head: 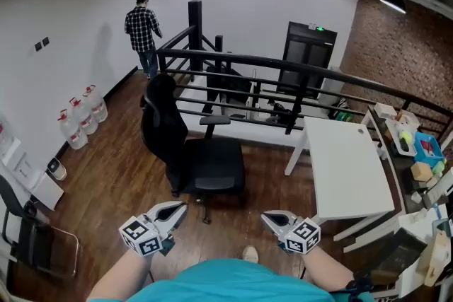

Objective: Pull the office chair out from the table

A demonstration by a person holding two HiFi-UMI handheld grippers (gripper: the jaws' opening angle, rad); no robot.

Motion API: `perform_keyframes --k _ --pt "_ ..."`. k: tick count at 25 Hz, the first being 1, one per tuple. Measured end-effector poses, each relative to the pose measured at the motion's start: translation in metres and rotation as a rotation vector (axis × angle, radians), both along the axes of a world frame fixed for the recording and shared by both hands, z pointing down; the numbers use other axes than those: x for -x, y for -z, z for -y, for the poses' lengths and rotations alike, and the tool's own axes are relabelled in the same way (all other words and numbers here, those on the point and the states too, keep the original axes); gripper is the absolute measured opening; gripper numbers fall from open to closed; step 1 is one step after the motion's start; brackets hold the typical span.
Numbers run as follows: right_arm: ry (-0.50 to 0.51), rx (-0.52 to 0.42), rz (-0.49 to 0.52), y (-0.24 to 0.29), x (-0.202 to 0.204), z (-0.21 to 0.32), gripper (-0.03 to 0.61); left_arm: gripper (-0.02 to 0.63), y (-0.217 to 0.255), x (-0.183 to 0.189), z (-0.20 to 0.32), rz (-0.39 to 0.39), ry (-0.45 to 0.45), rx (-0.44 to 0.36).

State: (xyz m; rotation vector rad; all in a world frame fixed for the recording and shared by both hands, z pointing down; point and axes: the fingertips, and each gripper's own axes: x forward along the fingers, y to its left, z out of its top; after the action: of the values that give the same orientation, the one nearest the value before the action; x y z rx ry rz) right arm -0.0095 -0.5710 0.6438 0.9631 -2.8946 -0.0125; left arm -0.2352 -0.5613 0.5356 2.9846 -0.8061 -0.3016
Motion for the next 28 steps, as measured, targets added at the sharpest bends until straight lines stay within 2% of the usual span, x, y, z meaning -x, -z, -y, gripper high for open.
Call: perform_keyframes --k 5,8,12,16,23,28 --pt "-0.073 -0.01 0.007 0.022 -0.011 -0.056 0.005 0.021 -0.012 0.004 -0.051 -0.03 -0.04 -0.003" --pt "-0.111 -0.017 0.003 0.029 -0.023 -0.085 0.005 0.021 -0.024 -0.008 -0.076 -0.052 -0.069 0.028" --pt "-0.151 -0.006 0.014 0.022 -0.048 -0.119 0.005 0.021 -0.032 -0.035 -0.104 -0.037 -0.112 0.024" --pt "-0.158 -0.017 0.014 0.019 -0.085 -0.159 0.005 0.021 -0.036 -0.085 -0.14 -0.036 -0.146 0.031" --pt "-0.143 -0.053 0.007 0.016 -0.189 -0.245 0.005 0.021 -0.044 -0.21 -0.217 -0.055 -0.168 0.022" --pt "-0.108 -0.049 0.004 0.019 -0.234 -0.299 0.005 0.021 -0.047 -0.27 -0.27 -0.074 -0.168 0.047"
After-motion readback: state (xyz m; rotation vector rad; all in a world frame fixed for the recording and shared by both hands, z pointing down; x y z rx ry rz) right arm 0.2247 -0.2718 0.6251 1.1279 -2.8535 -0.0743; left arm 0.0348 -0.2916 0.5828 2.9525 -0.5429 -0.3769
